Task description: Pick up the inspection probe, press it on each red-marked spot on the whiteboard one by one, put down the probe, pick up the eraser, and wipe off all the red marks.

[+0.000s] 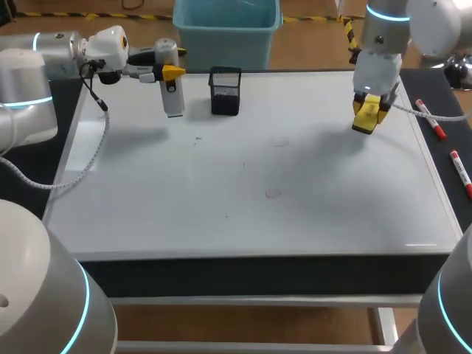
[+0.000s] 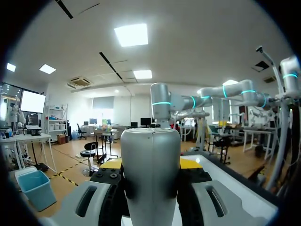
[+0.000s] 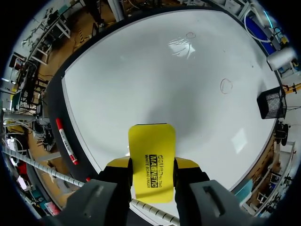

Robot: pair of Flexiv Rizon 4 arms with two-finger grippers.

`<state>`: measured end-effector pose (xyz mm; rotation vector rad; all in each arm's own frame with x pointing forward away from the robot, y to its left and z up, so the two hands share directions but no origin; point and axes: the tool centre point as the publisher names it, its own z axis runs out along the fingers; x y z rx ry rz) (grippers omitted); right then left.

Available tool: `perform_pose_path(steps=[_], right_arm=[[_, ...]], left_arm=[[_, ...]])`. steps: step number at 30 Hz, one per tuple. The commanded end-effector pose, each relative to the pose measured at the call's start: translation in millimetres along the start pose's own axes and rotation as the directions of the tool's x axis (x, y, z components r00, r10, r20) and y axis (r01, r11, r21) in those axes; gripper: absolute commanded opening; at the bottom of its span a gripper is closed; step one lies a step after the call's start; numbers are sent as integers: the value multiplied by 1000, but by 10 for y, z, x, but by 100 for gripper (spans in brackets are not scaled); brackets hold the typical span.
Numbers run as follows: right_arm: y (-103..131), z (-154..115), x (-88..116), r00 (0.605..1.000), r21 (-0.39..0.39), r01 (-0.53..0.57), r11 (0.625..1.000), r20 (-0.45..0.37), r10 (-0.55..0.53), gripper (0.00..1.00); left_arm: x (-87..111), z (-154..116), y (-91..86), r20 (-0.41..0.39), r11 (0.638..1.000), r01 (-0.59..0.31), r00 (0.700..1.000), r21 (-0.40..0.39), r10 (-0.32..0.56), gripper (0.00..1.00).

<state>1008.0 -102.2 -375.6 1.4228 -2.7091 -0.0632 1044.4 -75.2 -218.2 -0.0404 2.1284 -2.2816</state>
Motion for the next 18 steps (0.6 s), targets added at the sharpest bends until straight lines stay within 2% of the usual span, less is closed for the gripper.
perform_pose_path(steps=[1, 11, 18], right_arm=[[-10, -14, 8, 1000, 0, 2, 1000, -2, -2, 0], [-10, -14, 8, 1000, 0, 2, 1000, -2, -2, 0], [-10, -14, 8, 1000, 0, 2, 1000, -2, -2, 0]], left_arm=[[-11, 1, -7, -3, 1000, 0, 1000, 0, 0, 0], [-11, 1, -7, -3, 1000, 0, 1000, 0, 0, 0], [296, 404, 6, -96, 999, 0, 995, -33, -3, 0]])
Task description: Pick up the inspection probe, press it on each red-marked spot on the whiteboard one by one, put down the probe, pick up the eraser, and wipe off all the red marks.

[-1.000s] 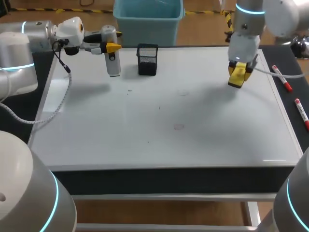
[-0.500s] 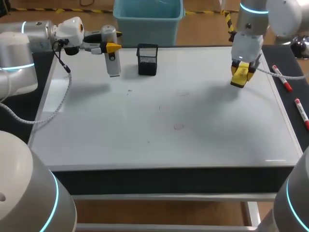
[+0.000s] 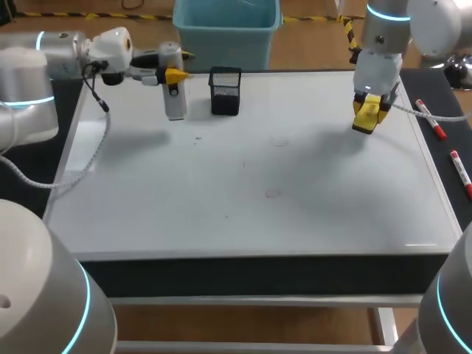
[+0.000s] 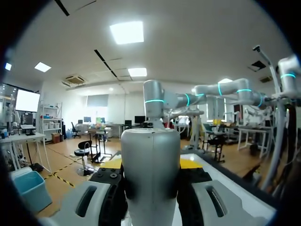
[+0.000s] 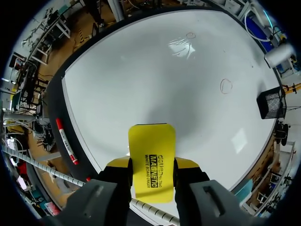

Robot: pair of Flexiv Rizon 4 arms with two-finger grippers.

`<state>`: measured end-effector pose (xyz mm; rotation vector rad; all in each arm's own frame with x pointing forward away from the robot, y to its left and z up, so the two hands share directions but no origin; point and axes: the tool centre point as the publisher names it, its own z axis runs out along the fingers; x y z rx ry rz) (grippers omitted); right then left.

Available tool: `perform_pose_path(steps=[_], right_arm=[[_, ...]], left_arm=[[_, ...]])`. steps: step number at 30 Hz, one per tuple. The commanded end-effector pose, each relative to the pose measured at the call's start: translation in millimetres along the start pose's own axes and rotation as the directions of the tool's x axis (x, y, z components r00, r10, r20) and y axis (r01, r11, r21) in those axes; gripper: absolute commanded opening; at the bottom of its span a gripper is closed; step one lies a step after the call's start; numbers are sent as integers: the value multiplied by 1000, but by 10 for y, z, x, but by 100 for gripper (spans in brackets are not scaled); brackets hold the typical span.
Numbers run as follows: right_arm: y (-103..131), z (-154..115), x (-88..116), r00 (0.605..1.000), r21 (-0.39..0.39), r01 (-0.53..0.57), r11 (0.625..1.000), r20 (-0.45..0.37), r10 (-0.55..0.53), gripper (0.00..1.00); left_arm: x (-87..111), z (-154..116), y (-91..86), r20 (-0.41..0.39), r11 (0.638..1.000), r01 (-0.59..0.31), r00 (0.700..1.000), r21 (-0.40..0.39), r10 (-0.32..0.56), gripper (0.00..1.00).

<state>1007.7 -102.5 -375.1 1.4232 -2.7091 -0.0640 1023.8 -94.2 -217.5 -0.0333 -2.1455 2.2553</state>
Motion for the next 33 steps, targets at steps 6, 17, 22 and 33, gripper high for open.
perform_pose_path(steps=[6, 17, 22, 33], right_arm=[[-11, -10, 4, 1000, 1, 2, 1000, -3, -2, 0], [-11, -10, 4, 1000, 1, 2, 1000, -3, -2, 0], [-11, -10, 4, 1000, 1, 2, 1000, -3, -2, 0], [-11, -10, 4, 1000, 1, 2, 1000, -3, -2, 0]], left_arm=[[325, 632, 34, -124, 1000, -4, 992, 2, 4, 0], [638, 1081, 7, -240, 1000, -17, 971, -1, 16, 0], [723, 1292, 55, -267, 1000, -2, 964, 9, 5, 0], [774, 1786, 158, -275, 1000, 2, 961, 25, 5, 0]])
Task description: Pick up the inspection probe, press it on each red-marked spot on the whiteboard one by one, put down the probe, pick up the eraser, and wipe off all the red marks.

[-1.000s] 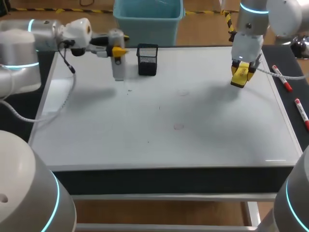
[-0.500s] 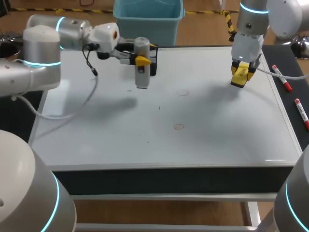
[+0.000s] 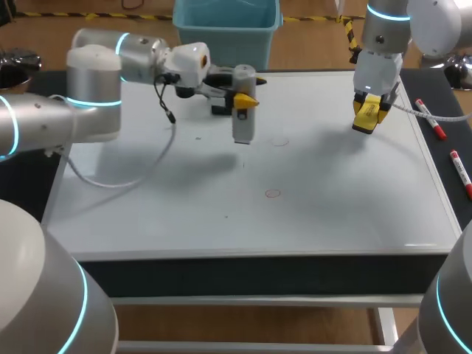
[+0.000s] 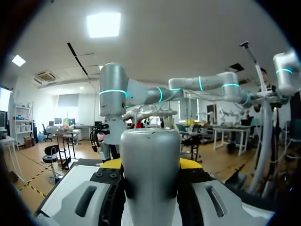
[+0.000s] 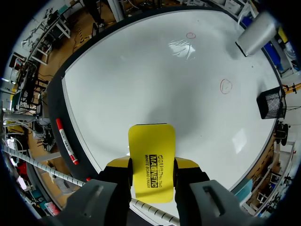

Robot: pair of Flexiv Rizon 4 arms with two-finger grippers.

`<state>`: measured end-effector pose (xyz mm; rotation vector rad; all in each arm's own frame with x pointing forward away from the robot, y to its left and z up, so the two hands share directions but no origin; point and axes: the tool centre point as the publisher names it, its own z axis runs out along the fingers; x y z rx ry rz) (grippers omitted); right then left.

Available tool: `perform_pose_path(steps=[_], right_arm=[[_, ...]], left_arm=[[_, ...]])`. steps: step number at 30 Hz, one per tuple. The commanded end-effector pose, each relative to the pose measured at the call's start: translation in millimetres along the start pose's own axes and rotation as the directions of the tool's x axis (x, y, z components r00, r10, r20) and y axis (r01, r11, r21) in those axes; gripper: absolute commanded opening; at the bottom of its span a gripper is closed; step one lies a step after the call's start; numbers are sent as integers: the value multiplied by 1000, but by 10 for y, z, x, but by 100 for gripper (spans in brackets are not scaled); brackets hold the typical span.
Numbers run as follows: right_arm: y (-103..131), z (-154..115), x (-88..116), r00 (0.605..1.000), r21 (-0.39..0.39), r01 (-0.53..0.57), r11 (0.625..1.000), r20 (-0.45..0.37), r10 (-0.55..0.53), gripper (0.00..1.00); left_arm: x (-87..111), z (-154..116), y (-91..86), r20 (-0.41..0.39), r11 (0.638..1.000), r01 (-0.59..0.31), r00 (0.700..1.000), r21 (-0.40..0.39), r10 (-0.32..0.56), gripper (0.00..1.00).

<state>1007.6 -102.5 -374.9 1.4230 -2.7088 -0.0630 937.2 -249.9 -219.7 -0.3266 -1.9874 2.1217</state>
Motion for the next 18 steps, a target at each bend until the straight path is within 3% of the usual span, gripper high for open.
perform_pose_path(steps=[1, 6, 18], right_arm=[[-12, -8, 3, 1000, 0, 2, 1000, -2, -2, 0], [-12, -8, 3, 1000, 0, 2, 1000, -2, -2, 0], [-12, -8, 3, 1000, 0, 2, 1000, -2, -2, 0]], left_arm=[[-92, 208, 62, -1, 1000, 0, 1000, 9, 0, 0], [-105, 427, 137, -23, 1000, 3, 1000, -18, -4, 0], [-157, 575, 252, 5, 1000, 15, 1000, -10, -15, 0]])
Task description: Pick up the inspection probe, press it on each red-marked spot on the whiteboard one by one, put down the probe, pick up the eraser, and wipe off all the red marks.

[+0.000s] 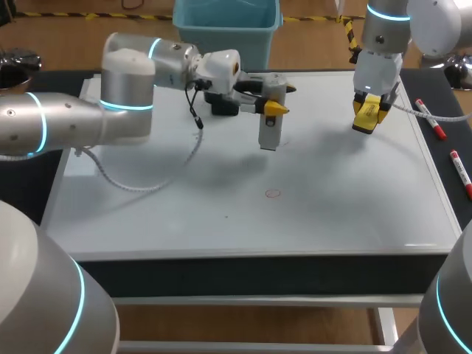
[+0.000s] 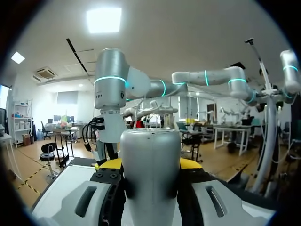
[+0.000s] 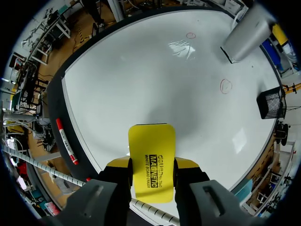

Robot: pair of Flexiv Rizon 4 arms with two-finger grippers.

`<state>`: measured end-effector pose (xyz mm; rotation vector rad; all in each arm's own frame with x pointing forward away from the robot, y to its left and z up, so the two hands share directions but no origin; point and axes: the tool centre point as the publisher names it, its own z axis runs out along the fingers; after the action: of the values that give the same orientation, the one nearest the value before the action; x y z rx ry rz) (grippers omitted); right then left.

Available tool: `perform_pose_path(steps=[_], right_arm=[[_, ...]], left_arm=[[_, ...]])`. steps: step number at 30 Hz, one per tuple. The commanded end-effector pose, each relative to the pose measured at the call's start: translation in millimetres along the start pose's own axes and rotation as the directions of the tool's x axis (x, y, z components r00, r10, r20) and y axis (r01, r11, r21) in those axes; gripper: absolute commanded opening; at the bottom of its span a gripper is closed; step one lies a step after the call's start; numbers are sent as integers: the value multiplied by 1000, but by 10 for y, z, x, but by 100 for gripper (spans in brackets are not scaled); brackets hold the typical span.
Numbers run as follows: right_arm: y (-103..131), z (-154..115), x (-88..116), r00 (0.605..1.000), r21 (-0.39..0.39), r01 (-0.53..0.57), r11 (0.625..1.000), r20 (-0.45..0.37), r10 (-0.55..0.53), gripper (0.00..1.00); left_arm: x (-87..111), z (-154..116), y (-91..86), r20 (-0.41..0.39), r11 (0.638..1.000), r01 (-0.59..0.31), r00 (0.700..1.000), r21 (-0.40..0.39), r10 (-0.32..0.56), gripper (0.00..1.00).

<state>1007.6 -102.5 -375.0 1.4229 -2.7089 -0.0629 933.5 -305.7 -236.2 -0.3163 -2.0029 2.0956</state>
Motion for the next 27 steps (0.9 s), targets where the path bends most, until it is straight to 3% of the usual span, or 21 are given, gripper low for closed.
perform_pose_path(steps=[1, 27], right_arm=[[-12, -9, 3, 1000, 0, 2, 1000, -2, -2, 0], [-12, -9, 3, 1000, 0, 2, 1000, -2, -2, 0]], left_arm=[[-33, 48, 60, 14, 1000, 3, 1000, 8, -3, 0], [-410, 91, 191, 3, 998, -31, 1000, 57, 31, 0]])
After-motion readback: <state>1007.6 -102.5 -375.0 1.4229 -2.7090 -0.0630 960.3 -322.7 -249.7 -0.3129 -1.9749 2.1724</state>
